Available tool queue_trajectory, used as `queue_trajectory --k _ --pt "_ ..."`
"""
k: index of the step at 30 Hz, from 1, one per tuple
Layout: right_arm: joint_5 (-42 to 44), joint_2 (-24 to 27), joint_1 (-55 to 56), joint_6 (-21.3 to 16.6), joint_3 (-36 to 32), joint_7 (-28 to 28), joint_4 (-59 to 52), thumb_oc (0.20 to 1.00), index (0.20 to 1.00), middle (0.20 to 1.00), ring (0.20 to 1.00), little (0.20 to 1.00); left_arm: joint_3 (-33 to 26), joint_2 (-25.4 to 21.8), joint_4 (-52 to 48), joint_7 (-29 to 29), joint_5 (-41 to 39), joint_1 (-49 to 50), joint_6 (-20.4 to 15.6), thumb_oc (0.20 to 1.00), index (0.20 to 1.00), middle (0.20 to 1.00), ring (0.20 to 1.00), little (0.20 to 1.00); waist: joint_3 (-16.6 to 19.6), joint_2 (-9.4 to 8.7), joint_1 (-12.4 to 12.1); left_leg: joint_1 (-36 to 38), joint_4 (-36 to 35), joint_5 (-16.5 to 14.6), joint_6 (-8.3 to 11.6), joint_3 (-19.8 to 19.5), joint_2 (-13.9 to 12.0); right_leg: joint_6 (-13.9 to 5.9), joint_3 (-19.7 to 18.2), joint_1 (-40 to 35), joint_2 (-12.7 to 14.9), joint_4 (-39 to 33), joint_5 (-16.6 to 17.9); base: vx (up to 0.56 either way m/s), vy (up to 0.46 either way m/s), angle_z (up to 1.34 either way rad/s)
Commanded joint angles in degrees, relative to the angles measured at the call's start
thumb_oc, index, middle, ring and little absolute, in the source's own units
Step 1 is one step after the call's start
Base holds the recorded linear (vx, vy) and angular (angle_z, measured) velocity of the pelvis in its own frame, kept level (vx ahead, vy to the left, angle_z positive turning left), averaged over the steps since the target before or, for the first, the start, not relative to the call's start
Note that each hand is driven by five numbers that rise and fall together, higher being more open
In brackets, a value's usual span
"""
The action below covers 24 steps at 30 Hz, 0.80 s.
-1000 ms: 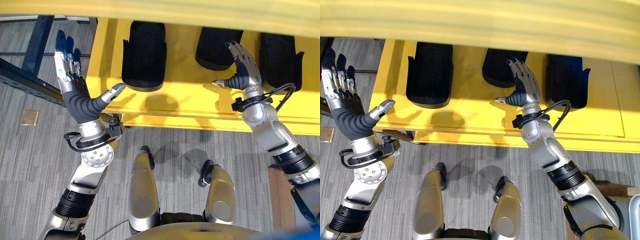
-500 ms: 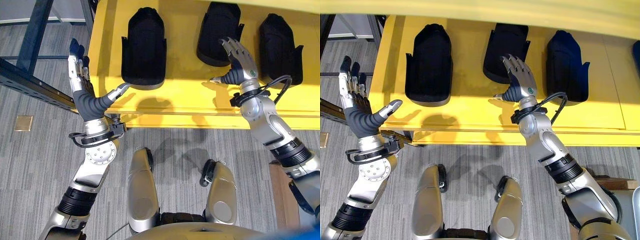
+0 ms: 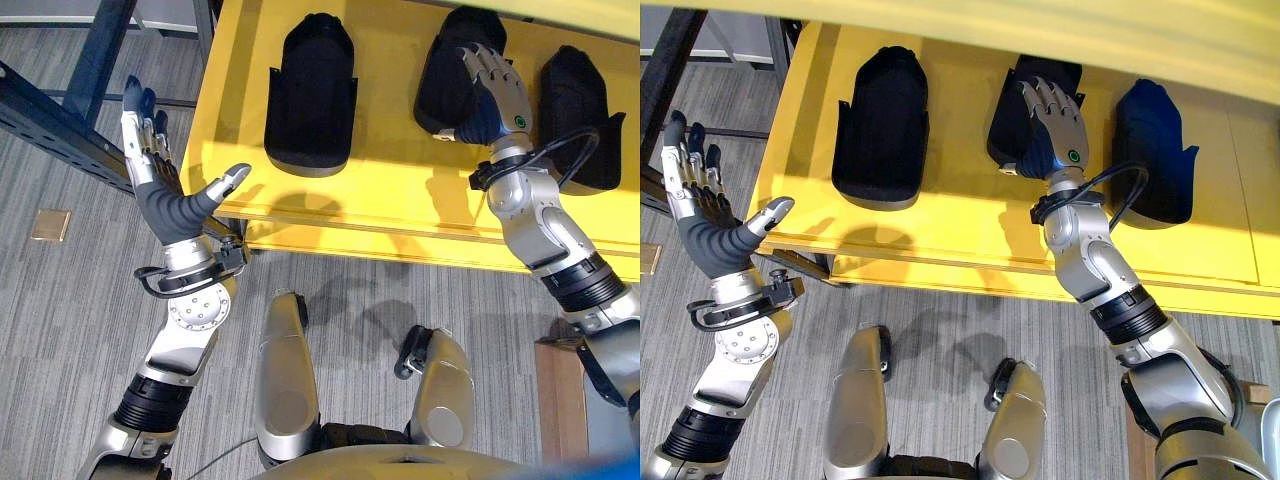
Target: Move parts from the plastic box to the shelf.
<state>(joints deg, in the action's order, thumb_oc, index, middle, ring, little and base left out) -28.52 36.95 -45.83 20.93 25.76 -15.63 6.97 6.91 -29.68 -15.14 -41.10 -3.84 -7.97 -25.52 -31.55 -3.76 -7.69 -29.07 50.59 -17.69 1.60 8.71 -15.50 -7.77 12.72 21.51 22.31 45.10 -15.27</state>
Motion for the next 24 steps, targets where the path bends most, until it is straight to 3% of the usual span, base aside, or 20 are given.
queue_trajectory --k 1,6,19,24 --pt "-4.08 -0.02 -6.98 0.72 -0.30 1.13 1.34 1.000 1.000 1.000 1.000 1.000 -1.48 -0.41 -4.22 1.10 0.31 -0.12 -3.68 1.000 1.000 1.000 1.000 1.000 1.76 0.46 -1.39 4.75 0.08 -5.99 -4.28 3.50 1.10 3.89 7.19 2.16 1.04 5.61 -0.39 0.00 0.000 0.00" --pt "-4.15 -0.53 -8.78 3.63 1.94 3.55 5.35 1.000 1.000 1.000 1.000 1.000 -1.04 -0.21 -3.67 1.01 -0.27 -0.38 -3.73 1.000 1.000 1.000 1.000 1.000 1.76 1.13 -1.68 4.00 0.41 -5.99 -4.16 3.21 1.22 4.04 6.86 3.07 1.50 6.06 -0.57 -0.02 0.023 0.02" --pt "-9.95 -0.89 -11.24 2.81 7.02 4.03 14.98 1.000 1.000 1.000 1.000 1.000 -0.14 -0.34 -2.06 0.41 -1.39 -0.95 -3.98 1.000 1.000 1.000 1.000 1.000 1.76 1.87 -2.39 2.91 -0.45 -5.16 -3.82 2.94 0.97 3.92 6.90 4.39 2.48 6.18 -0.25 -0.01 0.007 0.00" --pt "-8.96 -1.17 -12.01 4.25 9.35 4.71 17.90 1.000 1.000 1.000 1.000 1.000 0.50 -0.51 -1.97 0.03 -1.39 -0.99 -4.08 1.000 1.000 1.000 1.000 1.000 1.76 2.21 -2.76 3.02 -1.27 -4.79 -3.71 3.01 1.11 3.82 6.81 4.44 2.76 5.79 -0.09 0.00 0.000 0.00"
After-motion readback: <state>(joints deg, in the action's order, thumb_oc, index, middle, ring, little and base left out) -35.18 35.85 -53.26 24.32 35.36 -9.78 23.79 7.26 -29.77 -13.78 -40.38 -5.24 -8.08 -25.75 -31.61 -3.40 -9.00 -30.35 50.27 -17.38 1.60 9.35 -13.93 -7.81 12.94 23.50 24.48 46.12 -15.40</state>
